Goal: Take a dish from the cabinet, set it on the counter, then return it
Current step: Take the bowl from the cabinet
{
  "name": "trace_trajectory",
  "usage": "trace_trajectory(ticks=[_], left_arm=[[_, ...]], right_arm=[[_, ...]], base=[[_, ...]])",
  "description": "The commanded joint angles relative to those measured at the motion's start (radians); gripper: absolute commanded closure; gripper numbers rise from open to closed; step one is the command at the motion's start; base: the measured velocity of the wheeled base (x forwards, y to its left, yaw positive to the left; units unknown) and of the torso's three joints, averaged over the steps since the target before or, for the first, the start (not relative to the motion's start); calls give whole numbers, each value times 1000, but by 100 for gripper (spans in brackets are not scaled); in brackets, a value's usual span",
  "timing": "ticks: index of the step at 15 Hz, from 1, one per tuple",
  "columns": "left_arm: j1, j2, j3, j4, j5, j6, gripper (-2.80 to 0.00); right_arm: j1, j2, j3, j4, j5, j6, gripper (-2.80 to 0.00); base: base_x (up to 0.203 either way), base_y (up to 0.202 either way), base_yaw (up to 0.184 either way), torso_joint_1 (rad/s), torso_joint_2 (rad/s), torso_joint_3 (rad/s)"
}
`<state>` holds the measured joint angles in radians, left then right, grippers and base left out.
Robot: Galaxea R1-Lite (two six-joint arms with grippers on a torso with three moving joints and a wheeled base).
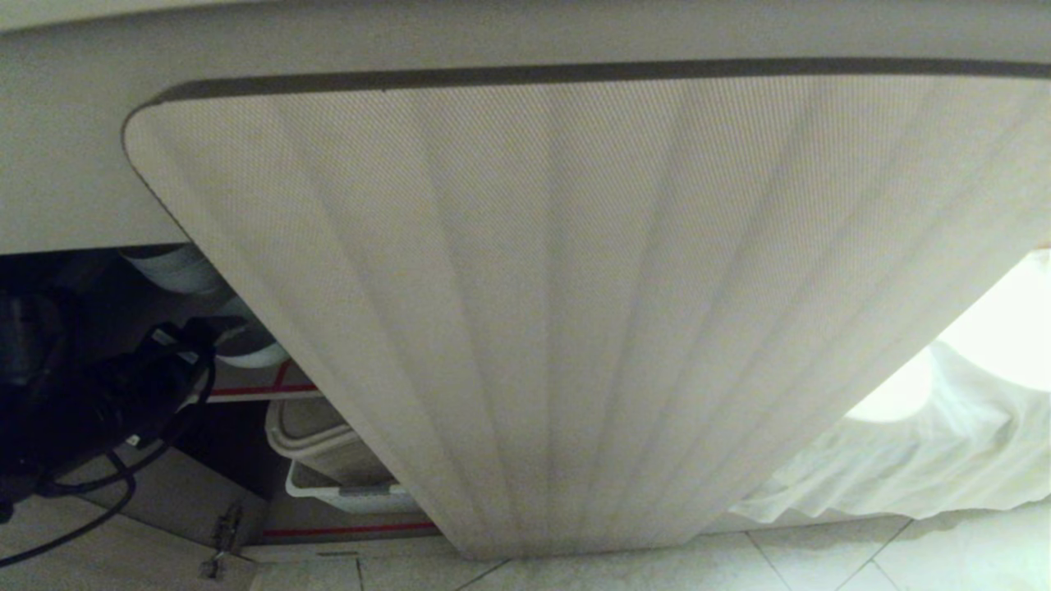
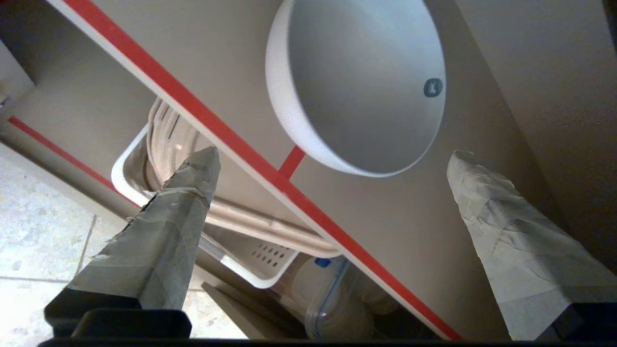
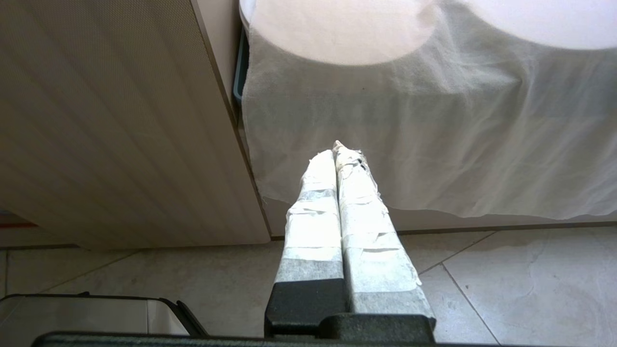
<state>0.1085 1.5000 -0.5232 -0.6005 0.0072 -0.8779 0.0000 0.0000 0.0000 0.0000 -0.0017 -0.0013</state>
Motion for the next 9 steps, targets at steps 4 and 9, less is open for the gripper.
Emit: trace_trajectory(ticks=[4,9], left_arm=[[0,45,-31,2,5,-4,-280],[1,82,-64,2,10,25,-280]], right_arm=[[1,0,0,0,0,0,0],[0,0,0,0,0,0,0]], base=[[0,0,0,0,0,0],[0,0,0,0,0,0]])
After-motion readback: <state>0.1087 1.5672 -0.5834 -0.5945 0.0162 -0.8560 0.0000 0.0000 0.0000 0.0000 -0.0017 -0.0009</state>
